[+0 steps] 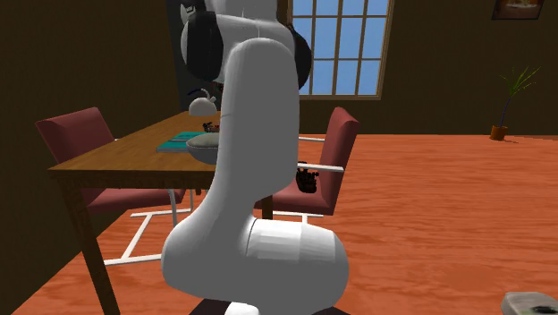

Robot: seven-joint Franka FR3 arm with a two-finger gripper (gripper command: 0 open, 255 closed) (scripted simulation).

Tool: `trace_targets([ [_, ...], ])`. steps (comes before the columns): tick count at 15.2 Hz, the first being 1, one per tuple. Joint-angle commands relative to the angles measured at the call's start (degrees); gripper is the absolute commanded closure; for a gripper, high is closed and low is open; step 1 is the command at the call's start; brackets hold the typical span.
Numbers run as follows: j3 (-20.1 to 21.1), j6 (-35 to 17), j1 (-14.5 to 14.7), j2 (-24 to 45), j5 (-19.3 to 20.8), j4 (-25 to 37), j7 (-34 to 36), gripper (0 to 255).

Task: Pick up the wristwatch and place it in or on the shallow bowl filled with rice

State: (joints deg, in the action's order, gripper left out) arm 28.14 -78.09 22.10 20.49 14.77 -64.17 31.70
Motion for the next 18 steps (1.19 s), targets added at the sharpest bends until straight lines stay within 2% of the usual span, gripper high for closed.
trace_targets([
  [1,0.8,-1.7,0.0,-3.3,-1.4,-5.0,2.0,255],
  [7,3.4,-3.4,2.8,-8.5,-4.1,-12.2,8.7,255],
  [18,3.1,-12.9,1.4,-11.0,-5.4,-23.9,8.7,255],
])
